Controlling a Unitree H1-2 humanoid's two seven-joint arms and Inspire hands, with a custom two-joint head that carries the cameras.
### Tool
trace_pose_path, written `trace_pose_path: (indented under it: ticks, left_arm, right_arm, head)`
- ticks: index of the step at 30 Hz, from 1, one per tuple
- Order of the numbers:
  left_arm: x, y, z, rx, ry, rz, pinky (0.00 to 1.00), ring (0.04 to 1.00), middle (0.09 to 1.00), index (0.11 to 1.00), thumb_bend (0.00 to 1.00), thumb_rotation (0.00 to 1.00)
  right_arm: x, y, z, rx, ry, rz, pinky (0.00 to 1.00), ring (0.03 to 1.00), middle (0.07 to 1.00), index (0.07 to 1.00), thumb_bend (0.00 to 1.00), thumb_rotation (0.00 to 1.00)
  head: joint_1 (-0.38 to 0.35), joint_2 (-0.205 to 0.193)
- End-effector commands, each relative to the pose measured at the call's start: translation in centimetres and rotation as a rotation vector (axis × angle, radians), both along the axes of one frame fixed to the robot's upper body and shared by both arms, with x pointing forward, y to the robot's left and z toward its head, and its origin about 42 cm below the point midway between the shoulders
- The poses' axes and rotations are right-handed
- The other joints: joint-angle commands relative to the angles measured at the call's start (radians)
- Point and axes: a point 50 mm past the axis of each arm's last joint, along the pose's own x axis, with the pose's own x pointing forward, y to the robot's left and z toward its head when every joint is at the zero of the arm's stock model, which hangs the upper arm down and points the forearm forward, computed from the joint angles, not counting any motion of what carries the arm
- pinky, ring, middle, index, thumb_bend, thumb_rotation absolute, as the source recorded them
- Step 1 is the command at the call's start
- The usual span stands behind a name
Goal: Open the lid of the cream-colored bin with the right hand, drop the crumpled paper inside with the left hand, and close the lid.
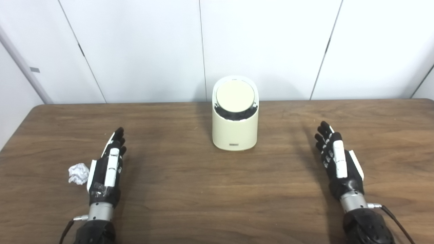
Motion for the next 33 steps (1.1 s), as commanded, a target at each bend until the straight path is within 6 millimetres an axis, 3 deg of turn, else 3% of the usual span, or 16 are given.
trace_pose_path:
  ticks: [1,33]
  left_arm:
    - [-1.08,-0.77,-2.58,-0.028,0.074,0.000,1.00,0.998,0.991,0.963,0.43,0.84]
    - [-1.06,-0.89,-2.68,-0.025,0.083,0.001,1.00,1.000,0.990,0.961,0.43,0.83]
  right_arm:
    - [0.76,0.15,1.04,-0.012,-0.027,0.011,1.00,0.959,0.962,0.942,0.52,1.00]
    - [0.85,0.06,0.91,-0.012,-0.024,0.014,1.00,0.961,0.963,0.947,0.52,1.00]
  head:
    - [-0.001,0.001]
    - [-0.005,-0.009]
